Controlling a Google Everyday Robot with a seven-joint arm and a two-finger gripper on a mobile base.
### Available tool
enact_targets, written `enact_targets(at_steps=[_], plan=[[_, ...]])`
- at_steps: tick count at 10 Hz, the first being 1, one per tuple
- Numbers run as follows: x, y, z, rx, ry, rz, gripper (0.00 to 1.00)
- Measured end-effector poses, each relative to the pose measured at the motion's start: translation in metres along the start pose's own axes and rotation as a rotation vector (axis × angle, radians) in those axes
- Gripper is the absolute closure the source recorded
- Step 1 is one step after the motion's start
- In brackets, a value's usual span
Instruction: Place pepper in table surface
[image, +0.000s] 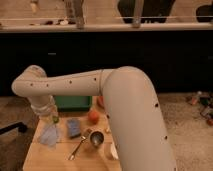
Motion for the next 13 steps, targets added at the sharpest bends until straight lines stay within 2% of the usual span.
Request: enact_targets(at_steps=[3,5,7,10,13], plan=[[-0.005,-0.015,0.02,0.019,0.009,-0.017,1.0],[-0.009,-0.021,0.027,0.023,0.037,-0.01,1.0],[-0.014,-0.029,0.037,0.025,0.086,-0.002,1.0],[-0.017,-0.044,0.045,0.031,0.129,-0.006,1.0],[-0.017,-0.057,0.055,0.042,0.138,-0.029,1.0]])
